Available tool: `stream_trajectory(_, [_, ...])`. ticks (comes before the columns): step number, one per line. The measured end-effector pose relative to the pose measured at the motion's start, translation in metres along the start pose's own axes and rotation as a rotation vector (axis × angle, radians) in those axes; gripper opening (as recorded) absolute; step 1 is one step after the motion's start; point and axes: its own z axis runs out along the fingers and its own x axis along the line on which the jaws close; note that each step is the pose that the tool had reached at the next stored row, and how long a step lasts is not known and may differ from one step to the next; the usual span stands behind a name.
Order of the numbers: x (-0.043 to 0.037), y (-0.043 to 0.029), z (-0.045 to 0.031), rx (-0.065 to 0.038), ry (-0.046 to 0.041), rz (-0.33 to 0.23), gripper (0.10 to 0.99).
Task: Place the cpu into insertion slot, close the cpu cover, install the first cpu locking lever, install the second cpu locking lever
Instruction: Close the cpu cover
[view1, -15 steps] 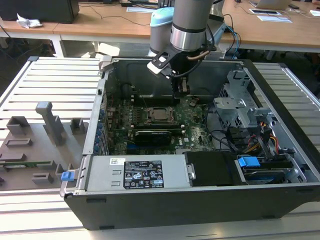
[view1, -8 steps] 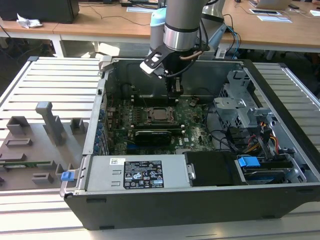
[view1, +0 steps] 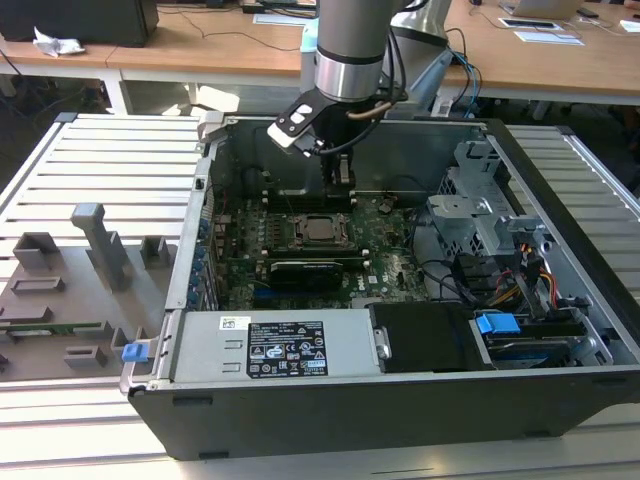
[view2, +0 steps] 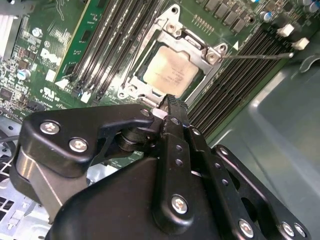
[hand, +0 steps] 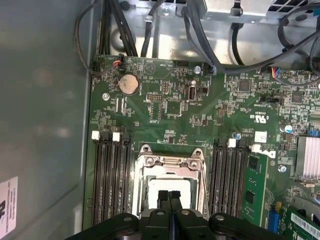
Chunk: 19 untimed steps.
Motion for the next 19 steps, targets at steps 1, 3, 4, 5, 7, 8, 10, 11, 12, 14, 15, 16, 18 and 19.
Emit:
stream_trajectory(1, [0.0001,-0.0013,0.0,0.0,0.0,0.0,0.106])
stream_trajectory(3, [0.0003,-0.0047,0.0001,0.0,0.0,0.0,0.106])
stream_trajectory(4, [0.0004,-0.0066,0.0001,0.0,0.0,0.0,0.106])
stream_trajectory(5, [0.0005,-0.0084,0.0001,0.0,0.0,0.0,0.106])
stream_trajectory(7, [0.0008,-0.0123,0.0001,0.0,0.0,0.0,0.106])
stream_trajectory(8, [0.0008,-0.0135,0.0001,0.0,0.0,0.0,0.106])
stream_trajectory(10, [0.001,-0.0165,0.0002,0.0,0.0,0.0,0.106])
stream_trajectory(11, [0.0011,-0.0181,0.0002,0.0,0.0,0.0,0.106])
stream_trajectory(12, [0.0012,-0.0192,0.0003,0.0,0.0,0.0,0.106])
stream_trajectory(14, [0.0015,-0.0233,0.0004,0.0,-0.0001,0.0,0.106])
stream_trajectory(15, [0.0015,-0.0245,0.0006,0.0,0.0,0.0,0.106])
stream_trajectory(16, [0.0015,-0.025,0.0008,0.0,-0.0001,0.0,0.106])
stream_trajectory(18, [0.0016,-0.0255,0.0015,0.0,-0.0001,0.0,0.106])
stream_trajectory(19, [0.0016,-0.0256,0.0019,0.0,0.0,0.0,0.106])
